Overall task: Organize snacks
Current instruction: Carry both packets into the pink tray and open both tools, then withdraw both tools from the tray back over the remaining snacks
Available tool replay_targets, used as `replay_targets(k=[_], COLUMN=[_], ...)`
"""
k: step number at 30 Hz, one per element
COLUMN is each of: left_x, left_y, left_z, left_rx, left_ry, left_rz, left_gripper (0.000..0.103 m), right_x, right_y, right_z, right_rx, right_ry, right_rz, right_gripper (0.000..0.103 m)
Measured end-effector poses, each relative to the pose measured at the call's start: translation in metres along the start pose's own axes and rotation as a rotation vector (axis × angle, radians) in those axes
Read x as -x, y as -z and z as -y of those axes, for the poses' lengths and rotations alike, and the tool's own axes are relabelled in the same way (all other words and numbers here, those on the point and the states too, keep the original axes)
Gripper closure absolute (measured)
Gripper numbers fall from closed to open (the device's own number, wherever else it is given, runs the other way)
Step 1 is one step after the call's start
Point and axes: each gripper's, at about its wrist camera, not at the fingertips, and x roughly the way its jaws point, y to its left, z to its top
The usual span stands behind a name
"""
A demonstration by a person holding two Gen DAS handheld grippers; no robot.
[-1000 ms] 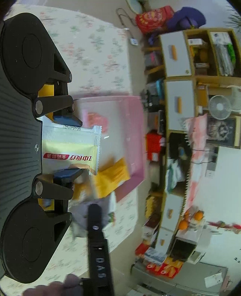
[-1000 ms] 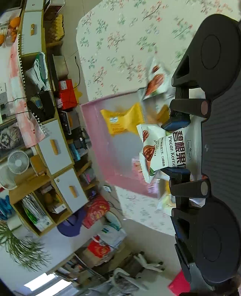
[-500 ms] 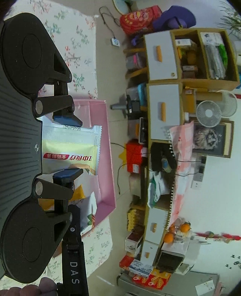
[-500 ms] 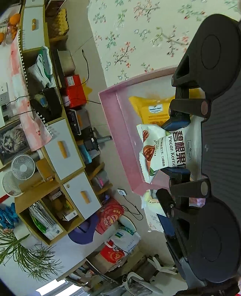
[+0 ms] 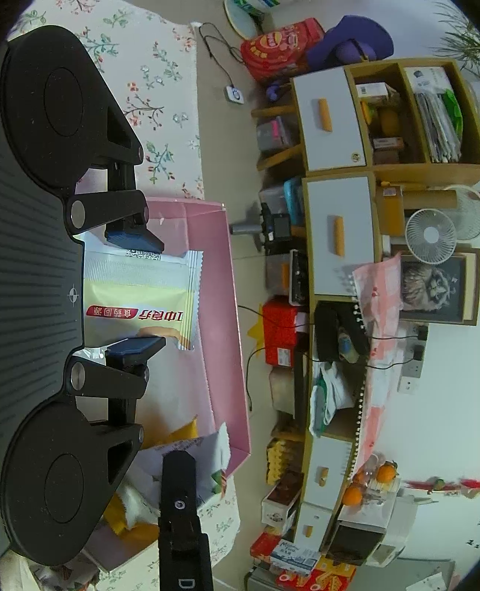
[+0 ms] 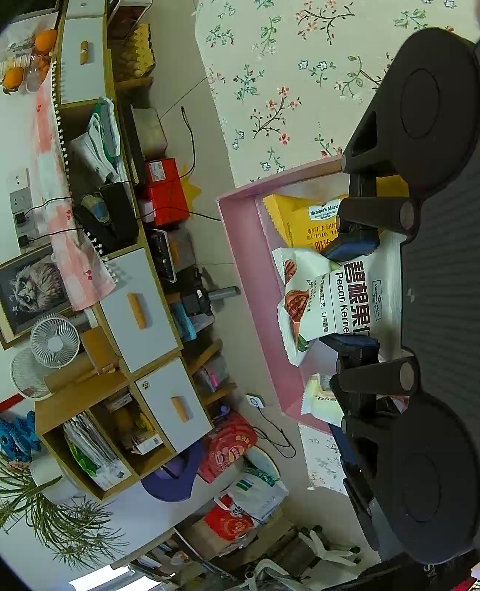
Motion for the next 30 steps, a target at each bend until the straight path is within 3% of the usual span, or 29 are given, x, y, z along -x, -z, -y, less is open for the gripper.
replay_targets(k=[4, 6, 10, 18, 30], left_x=[0.003, 0.003, 0.007, 0.027, 0.067], left_y=[0.0, 0.0, -0.001, 0.003, 0.006], left_z=[-0.004, -0.004, -0.002, 0.002, 0.005], left_rx=[0.017, 0.016, 0.012, -0.053, -0.085], left_ry=[0.018, 0.032, 0.051, 0.06, 0.034], left_rz=[-0.006, -0.017, -0.031, -0.049, -0.076], left_gripper=[0.054, 0.044, 0.029, 0.012, 0.006], right_x=[-0.001, 0.0, 0.004, 0.022, 0.051], right_y=[-0.002, -0.001, -0.003, -0.009, 0.001], right_z=[-0.004, -0.004, -0.004, 0.0, -0.021], right_rx=[0.019, 0.019, 0.025, 0.02, 0.101], right_ry=[0.008, 0.015, 0.023, 0.042, 0.059], right_rz=[0.002, 0.0, -0.002, 0.013, -0.008], right_gripper=[0.089, 0.084, 0.056, 0.045, 0.032])
